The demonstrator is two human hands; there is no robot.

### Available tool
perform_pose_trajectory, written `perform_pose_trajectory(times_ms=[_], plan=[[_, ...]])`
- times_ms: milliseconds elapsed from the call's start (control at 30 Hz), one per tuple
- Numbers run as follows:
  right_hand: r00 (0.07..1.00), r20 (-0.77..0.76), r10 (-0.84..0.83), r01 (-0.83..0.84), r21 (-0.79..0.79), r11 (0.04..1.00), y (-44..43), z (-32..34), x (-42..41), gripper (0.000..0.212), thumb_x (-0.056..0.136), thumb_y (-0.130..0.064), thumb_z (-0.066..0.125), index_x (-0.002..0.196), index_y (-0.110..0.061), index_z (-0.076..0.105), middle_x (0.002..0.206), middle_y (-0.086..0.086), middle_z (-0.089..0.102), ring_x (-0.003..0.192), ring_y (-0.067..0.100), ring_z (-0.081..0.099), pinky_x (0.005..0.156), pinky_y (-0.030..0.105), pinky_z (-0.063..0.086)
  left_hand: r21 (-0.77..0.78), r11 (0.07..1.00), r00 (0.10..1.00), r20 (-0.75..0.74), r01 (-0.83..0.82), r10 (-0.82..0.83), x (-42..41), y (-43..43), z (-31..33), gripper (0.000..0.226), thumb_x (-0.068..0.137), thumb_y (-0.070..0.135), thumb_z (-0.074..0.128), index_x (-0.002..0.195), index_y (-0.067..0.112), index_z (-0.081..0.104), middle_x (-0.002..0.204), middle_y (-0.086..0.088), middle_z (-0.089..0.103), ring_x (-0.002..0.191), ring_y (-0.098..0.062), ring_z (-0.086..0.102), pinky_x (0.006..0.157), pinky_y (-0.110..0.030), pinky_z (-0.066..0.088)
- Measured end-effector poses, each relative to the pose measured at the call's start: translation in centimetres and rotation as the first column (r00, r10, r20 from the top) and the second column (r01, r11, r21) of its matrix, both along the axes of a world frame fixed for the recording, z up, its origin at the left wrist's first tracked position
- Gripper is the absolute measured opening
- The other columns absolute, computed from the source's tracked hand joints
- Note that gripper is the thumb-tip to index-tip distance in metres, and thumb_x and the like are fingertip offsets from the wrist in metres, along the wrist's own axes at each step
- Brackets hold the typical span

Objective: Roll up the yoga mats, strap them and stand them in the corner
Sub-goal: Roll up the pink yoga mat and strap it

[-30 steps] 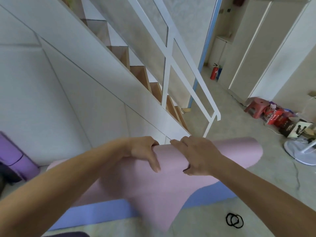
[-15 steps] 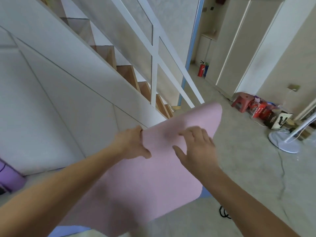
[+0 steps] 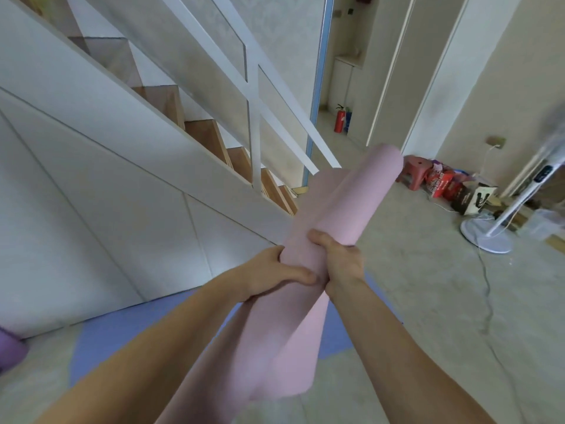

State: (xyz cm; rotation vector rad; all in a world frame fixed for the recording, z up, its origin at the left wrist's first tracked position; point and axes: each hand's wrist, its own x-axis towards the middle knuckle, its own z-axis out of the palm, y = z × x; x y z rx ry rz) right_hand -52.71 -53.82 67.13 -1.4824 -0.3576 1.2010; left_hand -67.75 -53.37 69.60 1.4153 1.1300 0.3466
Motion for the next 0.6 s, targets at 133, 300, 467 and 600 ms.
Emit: perform_pose_trajectory(times_ms=[133,300,467,600], plan=[[0.989,0.108,-0.098,0.102,-0.028,0.994,0.8,0.3,-0.3,0.074,0.049,-0.032,0.093,0.112,-0.009,0.061,0.1,0.003,0.069,0.087,0.026,0.067,0.079,0.038,0.058,0.438,0.857,0.747,-0.658,0.272,0.099,1.8,-2.3,-1.6,0.119,0.064,0.055,0.08,0.153,0.021,0.011,0.134,-0.001,0.037,0.114,-0.029,0.053,0.085,-0.036,0.046],[0.998,0.067,0.016,-0.016,0.012,1.0,-0.6,0.1,-1.1,0.081,0.062,-0.034,0.091,0.129,-0.016,0.048,0.108,-0.003,0.065,0.095,0.019,0.065,0.082,0.041,0.058,0.651,0.735,0.741,-0.586,0.189,0.328,1.6,-4.0,-4.7,0.102,0.072,0.032,0.073,0.149,0.026,0.007,0.13,0.002,0.039,0.108,-0.022,0.051,0.069,-0.03,0.041],[0.945,-0.052,0.323,-0.32,0.057,0.946,-2.8,-1.9,2.0,0.126,0.046,-0.073,0.084,0.151,-0.023,0.036,0.14,-0.006,0.05,0.124,0.019,0.053,0.095,0.052,0.049,0.328,0.936,0.99,-0.018,-0.129,0.143,-1.5,-2.5,-2.8,0.09,0.063,0.021,0.09,0.135,0.039,0.039,0.117,0.027,0.057,0.101,0.008,0.059,0.075,-0.016,0.046],[0.862,-0.186,0.471,-0.418,0.264,0.869,-2.9,-2.3,2.7,0.076,0.079,-0.061,0.068,0.133,-0.009,0.057,0.13,0.017,0.064,0.12,0.033,0.062,0.1,0.054,0.05,0.026,0.999,0.977,0.21,0.03,-0.035,-2.0,-1.4,-1.8,0.073,0.063,0.016,0.085,0.13,0.031,0.059,0.116,0.006,0.072,0.106,-0.017,0.07,0.087,-0.041,0.057]])
